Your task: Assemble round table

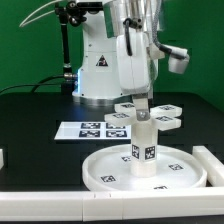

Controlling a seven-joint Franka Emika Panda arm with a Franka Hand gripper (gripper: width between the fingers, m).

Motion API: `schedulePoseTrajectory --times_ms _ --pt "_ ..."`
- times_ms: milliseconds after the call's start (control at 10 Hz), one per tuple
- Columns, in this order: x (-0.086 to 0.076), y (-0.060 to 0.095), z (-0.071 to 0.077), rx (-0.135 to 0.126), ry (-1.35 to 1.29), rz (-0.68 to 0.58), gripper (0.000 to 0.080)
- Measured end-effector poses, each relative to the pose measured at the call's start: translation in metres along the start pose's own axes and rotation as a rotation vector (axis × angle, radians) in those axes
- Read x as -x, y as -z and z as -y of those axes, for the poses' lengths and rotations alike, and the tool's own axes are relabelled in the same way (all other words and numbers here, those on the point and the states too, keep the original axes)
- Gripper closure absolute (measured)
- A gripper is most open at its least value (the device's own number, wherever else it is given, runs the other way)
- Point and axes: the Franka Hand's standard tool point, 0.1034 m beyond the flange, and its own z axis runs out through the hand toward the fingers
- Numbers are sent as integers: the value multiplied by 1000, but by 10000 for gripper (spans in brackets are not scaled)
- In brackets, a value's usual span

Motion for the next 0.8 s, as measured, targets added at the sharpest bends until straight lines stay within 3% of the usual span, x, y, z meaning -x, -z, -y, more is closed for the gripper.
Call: schedulePoseTrajectory --times_ms 300,800 --pt "7 19 6 -18 25 23 150" --pt "7 13 3 -8 41 18 150"
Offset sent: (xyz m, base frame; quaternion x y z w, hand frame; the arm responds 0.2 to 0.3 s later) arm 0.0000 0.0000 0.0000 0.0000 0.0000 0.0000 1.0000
